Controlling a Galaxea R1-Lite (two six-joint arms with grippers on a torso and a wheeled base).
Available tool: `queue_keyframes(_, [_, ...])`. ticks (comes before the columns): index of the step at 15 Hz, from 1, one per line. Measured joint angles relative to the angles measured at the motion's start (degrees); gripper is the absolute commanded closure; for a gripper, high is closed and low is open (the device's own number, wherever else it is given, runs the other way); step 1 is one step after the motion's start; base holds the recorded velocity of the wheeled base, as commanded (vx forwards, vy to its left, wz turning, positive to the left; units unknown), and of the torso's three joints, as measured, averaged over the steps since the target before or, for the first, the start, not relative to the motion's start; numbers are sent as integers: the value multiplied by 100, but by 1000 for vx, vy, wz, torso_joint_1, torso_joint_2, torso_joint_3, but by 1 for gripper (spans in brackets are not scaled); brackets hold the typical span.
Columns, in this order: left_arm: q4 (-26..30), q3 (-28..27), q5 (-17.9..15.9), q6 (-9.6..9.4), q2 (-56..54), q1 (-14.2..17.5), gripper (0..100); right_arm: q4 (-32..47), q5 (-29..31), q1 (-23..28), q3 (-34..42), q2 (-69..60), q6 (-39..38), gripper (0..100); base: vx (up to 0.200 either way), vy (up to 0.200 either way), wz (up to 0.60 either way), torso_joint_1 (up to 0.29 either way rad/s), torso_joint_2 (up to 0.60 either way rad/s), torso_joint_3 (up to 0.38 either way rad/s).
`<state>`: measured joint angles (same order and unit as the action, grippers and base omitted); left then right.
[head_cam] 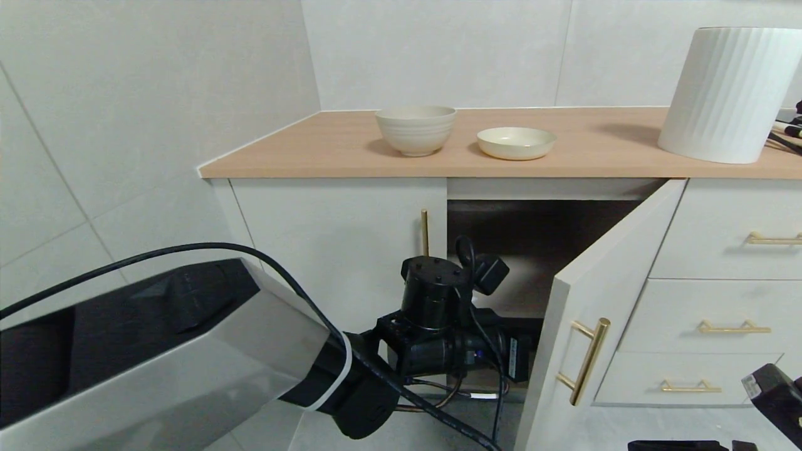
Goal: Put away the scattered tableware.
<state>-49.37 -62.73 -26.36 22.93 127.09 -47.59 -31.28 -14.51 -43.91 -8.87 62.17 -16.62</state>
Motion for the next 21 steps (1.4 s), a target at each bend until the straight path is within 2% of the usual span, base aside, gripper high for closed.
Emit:
queue_keyframes(2, [55,-96,33,0,-82,-117,100,2,-2,-93,-2,-68,1,0,0,0,0,0,0,0])
queue_keyframes(4, [163,-124,26,-2,-226,-362,100,2,-55,-206,9,-223,1,0,0,0,0,0,0,0])
queue_keyframes(8, [356,-199,-98,5,-545,-1119,100,-33,-1007,-316,135,-818,121,0,0,0,0,0,0,0])
queue_keyframes(10, [343,-102,-101,5,-689,-1619,100,-57,-1240,-239,268,-1074,510,0,0,0,0,0,0,0])
queue_keyframes(11, [345,-24,-62,6,-770,-1660,100,-60,-1251,-201,286,-1143,540,0,0,0,0,0,0,0])
queue_keyframes(15, [416,236,121,74,-1181,-1040,100,-62,-1225,-137,265,-1237,545,0,0,0,0,0,0,0])
queue_keyframes(18, [433,673,375,129,-1705,-450,100,16,-1133,22,11,-1157,516,0,0,0,0,0,0,0])
queue_keyframes(21, [744,1368,450,132,-2703,187,100,11,-566,155,-741,-623,502,0,0,0,0,0,0,0])
